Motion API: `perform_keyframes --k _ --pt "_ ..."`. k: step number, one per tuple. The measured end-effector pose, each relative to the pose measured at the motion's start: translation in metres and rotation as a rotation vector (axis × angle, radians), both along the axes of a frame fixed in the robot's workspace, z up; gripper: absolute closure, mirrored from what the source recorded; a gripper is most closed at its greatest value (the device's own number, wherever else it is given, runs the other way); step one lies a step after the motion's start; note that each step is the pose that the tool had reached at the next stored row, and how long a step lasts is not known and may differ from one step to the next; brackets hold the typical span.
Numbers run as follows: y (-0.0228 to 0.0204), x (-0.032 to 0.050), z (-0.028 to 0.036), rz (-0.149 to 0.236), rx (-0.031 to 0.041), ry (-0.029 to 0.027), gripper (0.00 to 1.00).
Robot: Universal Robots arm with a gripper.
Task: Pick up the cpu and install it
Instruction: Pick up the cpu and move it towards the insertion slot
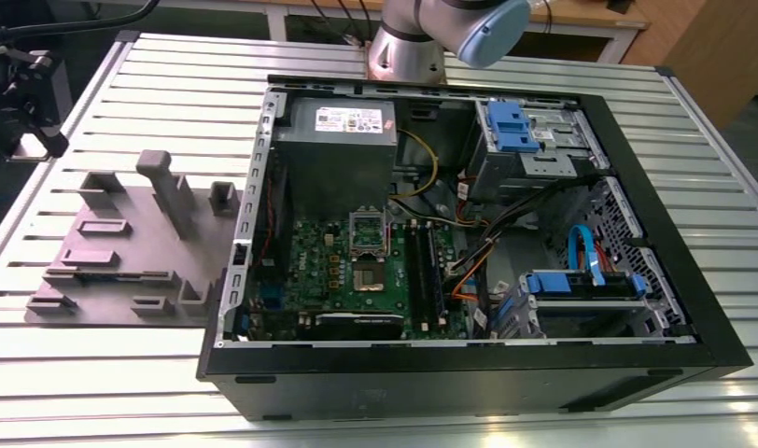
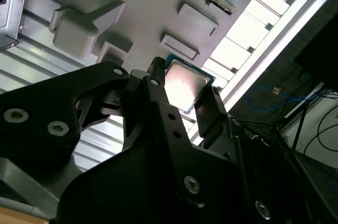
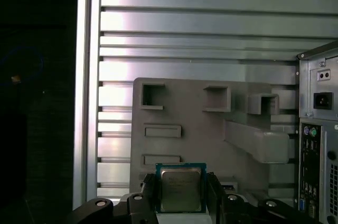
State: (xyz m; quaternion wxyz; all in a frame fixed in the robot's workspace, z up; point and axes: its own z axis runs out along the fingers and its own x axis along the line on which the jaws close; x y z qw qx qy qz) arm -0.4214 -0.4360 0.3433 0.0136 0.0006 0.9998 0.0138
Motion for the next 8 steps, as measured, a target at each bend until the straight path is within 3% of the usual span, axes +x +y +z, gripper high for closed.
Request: perform_keyframes --k 8 --pt "0.0 0.0035 0.0001 0.0 -0.0001 0.0001 0.53"
